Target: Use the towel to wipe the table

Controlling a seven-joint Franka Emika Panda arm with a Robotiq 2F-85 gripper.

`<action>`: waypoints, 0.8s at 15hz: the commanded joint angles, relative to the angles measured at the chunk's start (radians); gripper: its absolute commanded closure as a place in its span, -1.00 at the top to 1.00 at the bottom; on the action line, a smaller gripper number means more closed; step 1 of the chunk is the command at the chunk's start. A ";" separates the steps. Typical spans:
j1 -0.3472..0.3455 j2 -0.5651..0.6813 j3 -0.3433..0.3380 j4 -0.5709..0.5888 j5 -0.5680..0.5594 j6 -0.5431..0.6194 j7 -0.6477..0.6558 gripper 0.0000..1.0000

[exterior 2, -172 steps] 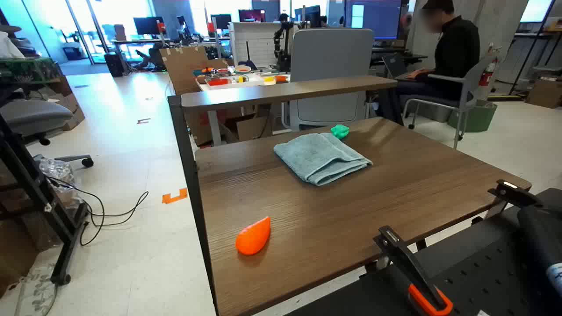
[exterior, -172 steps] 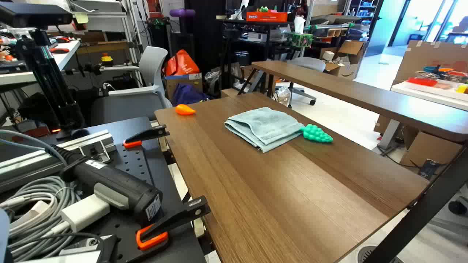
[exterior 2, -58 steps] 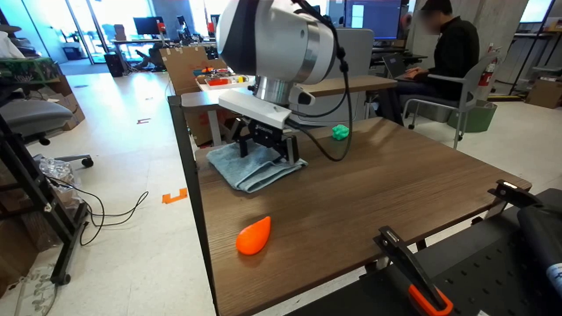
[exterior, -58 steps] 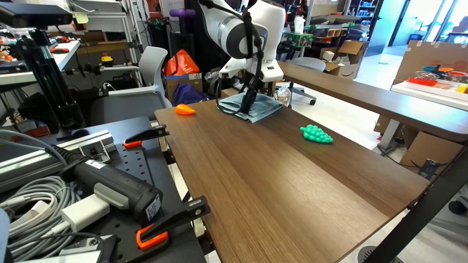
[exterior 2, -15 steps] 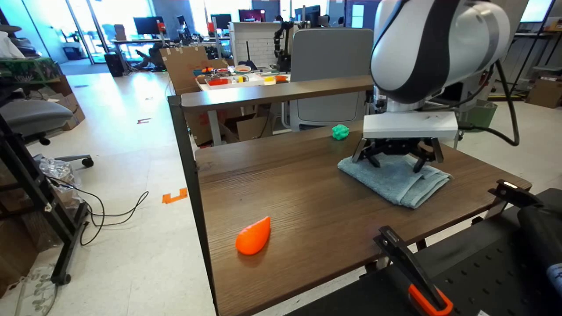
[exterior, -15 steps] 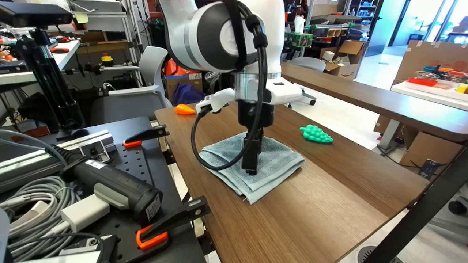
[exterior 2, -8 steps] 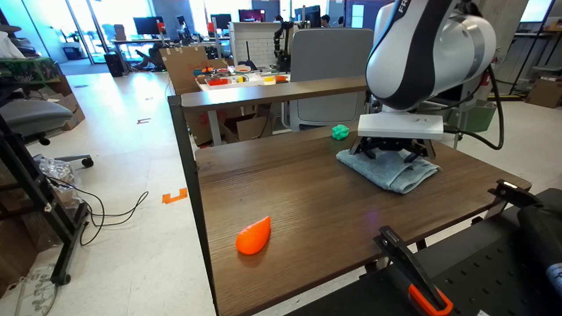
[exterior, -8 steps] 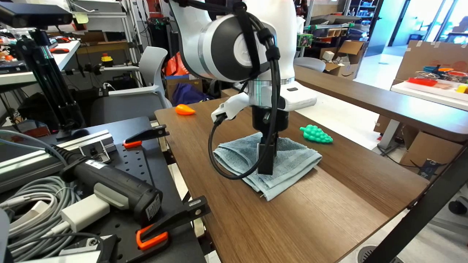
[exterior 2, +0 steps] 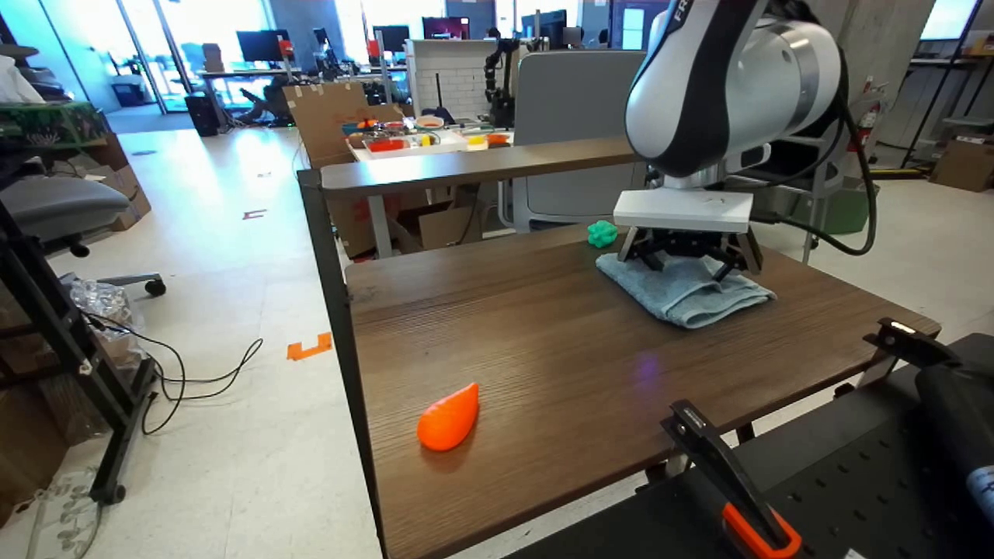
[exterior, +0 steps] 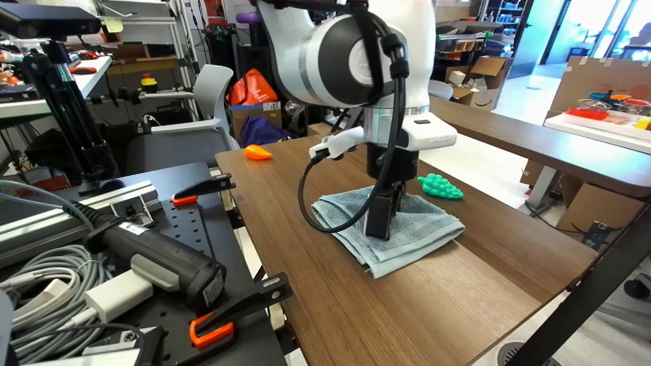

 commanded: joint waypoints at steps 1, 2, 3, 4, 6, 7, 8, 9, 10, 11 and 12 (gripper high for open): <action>-0.056 0.203 -0.001 0.238 0.060 -0.098 0.111 1.00; -0.071 0.225 0.000 0.277 0.068 -0.122 0.145 1.00; -0.085 0.242 -0.004 0.303 0.072 -0.140 0.177 1.00; -0.093 0.257 -0.008 0.323 0.073 -0.157 0.214 1.00; -0.103 0.276 -0.022 0.345 0.059 -0.187 0.289 1.00; -0.106 0.279 -0.029 0.350 0.052 -0.199 0.327 1.00; -0.097 0.286 -0.040 0.355 0.040 -0.210 0.372 1.00; -0.104 0.284 -0.031 0.355 0.038 -0.235 0.387 1.00; -0.099 0.273 -0.030 0.334 0.020 -0.245 0.390 1.00; -0.092 0.243 -0.023 0.289 -0.005 -0.242 0.364 1.00; -0.073 0.199 -0.030 0.219 -0.041 -0.196 0.336 1.00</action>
